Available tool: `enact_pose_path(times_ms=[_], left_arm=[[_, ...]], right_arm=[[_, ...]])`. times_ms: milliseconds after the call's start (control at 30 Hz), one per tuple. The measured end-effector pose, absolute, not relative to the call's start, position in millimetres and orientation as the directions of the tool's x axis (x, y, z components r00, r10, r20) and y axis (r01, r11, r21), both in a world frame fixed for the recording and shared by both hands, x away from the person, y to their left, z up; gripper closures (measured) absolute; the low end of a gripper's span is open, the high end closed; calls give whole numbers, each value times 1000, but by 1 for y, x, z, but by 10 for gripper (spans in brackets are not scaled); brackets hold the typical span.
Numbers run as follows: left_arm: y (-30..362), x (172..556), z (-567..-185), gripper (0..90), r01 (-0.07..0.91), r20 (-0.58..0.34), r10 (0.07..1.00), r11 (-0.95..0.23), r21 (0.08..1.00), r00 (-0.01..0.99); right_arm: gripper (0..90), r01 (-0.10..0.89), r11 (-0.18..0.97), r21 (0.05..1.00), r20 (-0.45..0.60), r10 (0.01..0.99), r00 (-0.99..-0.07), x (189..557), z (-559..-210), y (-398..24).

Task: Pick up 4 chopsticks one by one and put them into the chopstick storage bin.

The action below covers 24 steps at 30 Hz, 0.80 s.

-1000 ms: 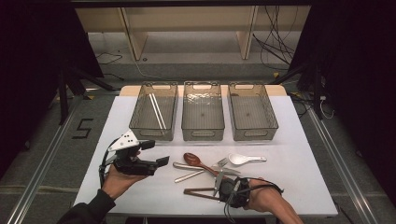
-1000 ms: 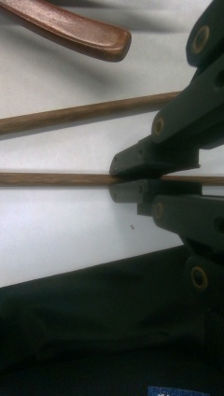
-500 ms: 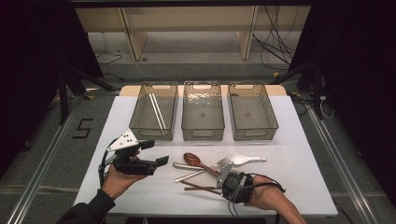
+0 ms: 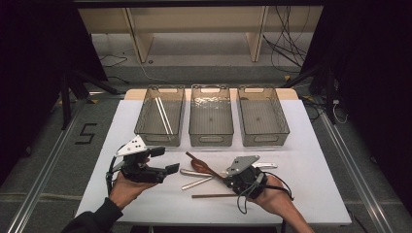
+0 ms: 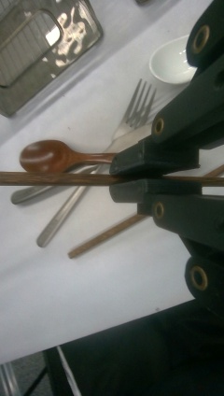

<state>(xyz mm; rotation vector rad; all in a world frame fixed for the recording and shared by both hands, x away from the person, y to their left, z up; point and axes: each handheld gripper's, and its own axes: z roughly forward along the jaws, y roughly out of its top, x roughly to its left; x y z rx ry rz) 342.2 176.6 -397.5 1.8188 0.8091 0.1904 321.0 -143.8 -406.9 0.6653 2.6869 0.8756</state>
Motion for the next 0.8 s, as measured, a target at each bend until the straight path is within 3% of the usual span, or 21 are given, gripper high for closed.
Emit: enact_pose_path(times_ms=[333, 800], left_arm=[[159, 340, -398, 156, 455, -280, 570, -188, 871, 772], [132, 344, -406, 214, 533, -407, 491, -144, 834, 770]], right_arm=[[860, 367, 647, 668, -60, 539, -840, 323, -404, -140], [861, 379, 585, 717, -9, 552, -834, 325, -399, -132]])
